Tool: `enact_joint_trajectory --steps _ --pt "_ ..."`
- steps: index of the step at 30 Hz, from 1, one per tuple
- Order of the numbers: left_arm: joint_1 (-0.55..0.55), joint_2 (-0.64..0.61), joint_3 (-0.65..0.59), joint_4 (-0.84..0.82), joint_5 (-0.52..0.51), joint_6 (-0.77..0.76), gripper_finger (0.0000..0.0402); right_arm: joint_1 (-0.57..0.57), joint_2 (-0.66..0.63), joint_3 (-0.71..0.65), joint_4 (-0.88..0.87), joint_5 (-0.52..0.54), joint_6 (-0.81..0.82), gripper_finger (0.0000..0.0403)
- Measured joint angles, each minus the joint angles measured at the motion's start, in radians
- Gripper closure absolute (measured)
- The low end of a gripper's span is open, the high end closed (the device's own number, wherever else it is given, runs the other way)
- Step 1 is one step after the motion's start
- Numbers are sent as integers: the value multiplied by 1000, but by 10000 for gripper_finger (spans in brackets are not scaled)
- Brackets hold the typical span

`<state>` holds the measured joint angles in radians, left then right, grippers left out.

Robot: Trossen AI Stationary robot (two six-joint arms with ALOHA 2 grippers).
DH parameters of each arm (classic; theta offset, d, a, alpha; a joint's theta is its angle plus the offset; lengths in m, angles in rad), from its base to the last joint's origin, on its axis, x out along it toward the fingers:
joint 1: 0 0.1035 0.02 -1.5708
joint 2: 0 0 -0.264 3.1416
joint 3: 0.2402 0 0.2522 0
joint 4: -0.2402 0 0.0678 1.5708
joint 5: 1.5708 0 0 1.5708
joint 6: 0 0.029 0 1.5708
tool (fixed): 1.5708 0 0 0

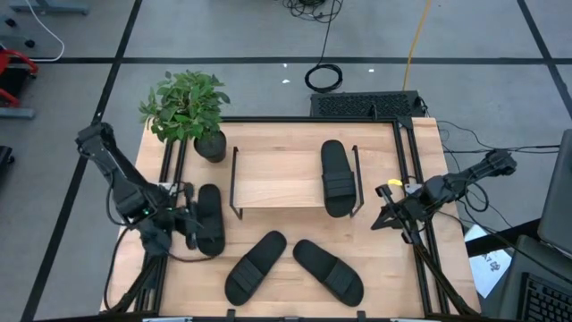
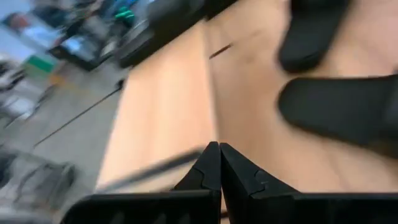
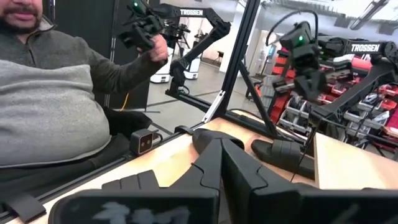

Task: Pick and place slides into the shelf
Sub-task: Put the black slipper on the shelf

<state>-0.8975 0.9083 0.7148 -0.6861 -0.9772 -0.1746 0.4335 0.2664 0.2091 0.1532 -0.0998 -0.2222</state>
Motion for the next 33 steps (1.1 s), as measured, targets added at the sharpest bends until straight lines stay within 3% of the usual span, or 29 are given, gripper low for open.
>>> enact_joint_trajectory --steps 4,7,14,17,20,24,28,31,33 --pt "-37 -39 -6 -233 -96 -235 401 0 11 0 0 0 -2 403" --pt "-50 -85 -6 -327 -99 -371 401 0 15 0 0 0 -2 403" --pt "-49 -164 -4 -326 160 -492 399 -1 16 0 0 28 -10 403" --pt "-39 -165 -4 -352 188 -596 401 -1 17 0 1 27 -10 403" --pt "25 -165 -4 -454 174 -729 400 -1 17 0 3 26 -19 403" --pt "139 -166 -4 -672 261 -954 401 -1 17 0 4 26 -23 403" --pt "188 -187 -4 -641 317 -923 400 -1 16 0 4 26 -17 403" --pt "209 -198 -4 -529 329 -839 400 -1 16 0 4 26 -17 403" --pt "231 -204 -4 -461 391 -823 399 -1 16 0 4 26 -19 403"
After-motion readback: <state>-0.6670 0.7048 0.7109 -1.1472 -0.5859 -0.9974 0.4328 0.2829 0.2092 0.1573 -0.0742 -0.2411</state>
